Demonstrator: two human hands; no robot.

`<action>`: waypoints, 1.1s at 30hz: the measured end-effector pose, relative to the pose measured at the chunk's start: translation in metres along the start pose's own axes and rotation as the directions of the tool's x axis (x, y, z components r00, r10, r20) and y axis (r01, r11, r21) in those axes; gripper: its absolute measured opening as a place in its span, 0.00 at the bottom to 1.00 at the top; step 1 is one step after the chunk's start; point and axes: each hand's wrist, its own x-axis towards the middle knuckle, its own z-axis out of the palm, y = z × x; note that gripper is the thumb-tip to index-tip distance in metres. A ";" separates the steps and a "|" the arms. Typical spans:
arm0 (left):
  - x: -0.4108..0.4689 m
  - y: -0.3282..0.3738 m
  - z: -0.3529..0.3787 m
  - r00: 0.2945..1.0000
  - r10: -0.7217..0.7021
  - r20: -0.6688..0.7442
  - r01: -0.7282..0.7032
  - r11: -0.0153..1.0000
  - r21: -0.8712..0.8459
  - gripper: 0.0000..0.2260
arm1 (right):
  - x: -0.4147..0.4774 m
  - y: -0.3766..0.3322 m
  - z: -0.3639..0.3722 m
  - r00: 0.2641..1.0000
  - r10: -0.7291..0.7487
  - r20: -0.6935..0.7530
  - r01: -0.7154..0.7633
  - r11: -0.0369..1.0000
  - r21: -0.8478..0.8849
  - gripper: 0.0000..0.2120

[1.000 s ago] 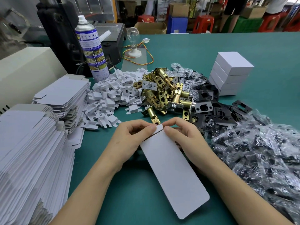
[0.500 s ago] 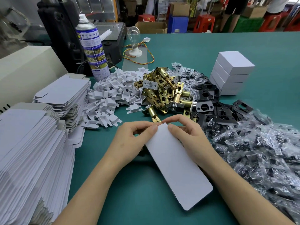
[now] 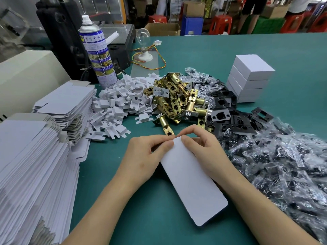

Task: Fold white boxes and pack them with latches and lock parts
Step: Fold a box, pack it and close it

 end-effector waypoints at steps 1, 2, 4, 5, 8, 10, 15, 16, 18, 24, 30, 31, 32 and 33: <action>-0.001 0.000 0.001 1.000 0.000 -0.010 0.000 1.000 0.010 0.09 | 0.000 0.000 0.000 1.000 0.003 -0.001 -0.003 1.000 0.001 0.06; -0.001 0.000 0.001 1.000 0.002 -0.023 -0.002 1.000 0.023 0.09 | 0.001 0.000 -0.001 1.000 0.004 -0.002 -0.004 1.000 0.003 0.07; -0.002 0.000 0.003 0.998 0.014 -0.055 -0.012 0.999 0.036 0.09 | 0.001 -0.001 0.000 1.000 0.010 -0.004 -0.009 1.000 0.019 0.08; -0.002 0.000 0.004 0.997 0.017 -0.077 -0.016 1.000 0.020 0.09 | 0.001 -0.001 0.000 1.000 0.013 -0.012 -0.012 1.000 0.029 0.08; 0.000 0.001 0.007 0.987 -0.048 -0.153 0.032 0.994 -0.104 0.08 | 0.002 0.000 0.000 0.996 0.026 -0.088 -0.022 0.998 0.055 0.09; 0.002 0.000 0.006 0.984 -0.087 -0.157 0.062 0.986 -0.156 0.07 | 0.002 0.001 0.001 0.991 0.036 -0.130 -0.026 0.997 0.077 0.08; 0.001 0.001 0.003 0.986 -0.092 -0.137 0.069 0.984 -0.161 0.05 | -0.002 -0.001 0.004 0.990 0.024 -0.139 -0.011 0.996 0.089 0.05; 0.001 0.002 0.003 0.987 -0.090 -0.135 0.068 0.985 -0.157 0.05 | -0.002 -0.002 0.003 0.991 0.024 -0.132 -0.010 0.995 0.103 0.05; 0.001 0.002 0.003 0.988 -0.086 -0.127 0.066 0.985 -0.157 0.05 | -0.003 -0.004 0.003 0.993 0.022 -0.120 -0.008 0.993 0.115 0.06; 0.002 0.002 0.003 0.983 -0.180 -0.037 0.165 0.952 -0.259 0.07 | -0.001 -0.004 0.003 0.992 0.030 -0.124 -0.019 0.996 0.082 0.07; 0.001 0.009 0.003 0.967 -0.244 0.068 0.252 0.893 -0.372 0.10 | -0.002 -0.005 0.004 0.993 0.075 -0.094 -0.066 0.993 0.095 0.09; 0.001 0.009 0.003 0.967 -0.244 0.066 0.251 0.894 -0.372 0.09 | -0.002 -0.006 0.003 0.992 0.085 -0.088 -0.077 0.993 0.092 0.10; 0.001 0.010 0.003 0.966 -0.248 0.070 0.256 0.892 -0.374 0.09 | -0.002 -0.007 0.003 0.992 0.096 -0.079 -0.088 0.992 0.093 0.10; 0.001 0.010 0.002 0.966 -0.248 0.075 0.258 0.892 -0.372 0.09 | -0.002 -0.008 0.002 0.992 0.106 -0.065 -0.099 0.990 0.098 0.10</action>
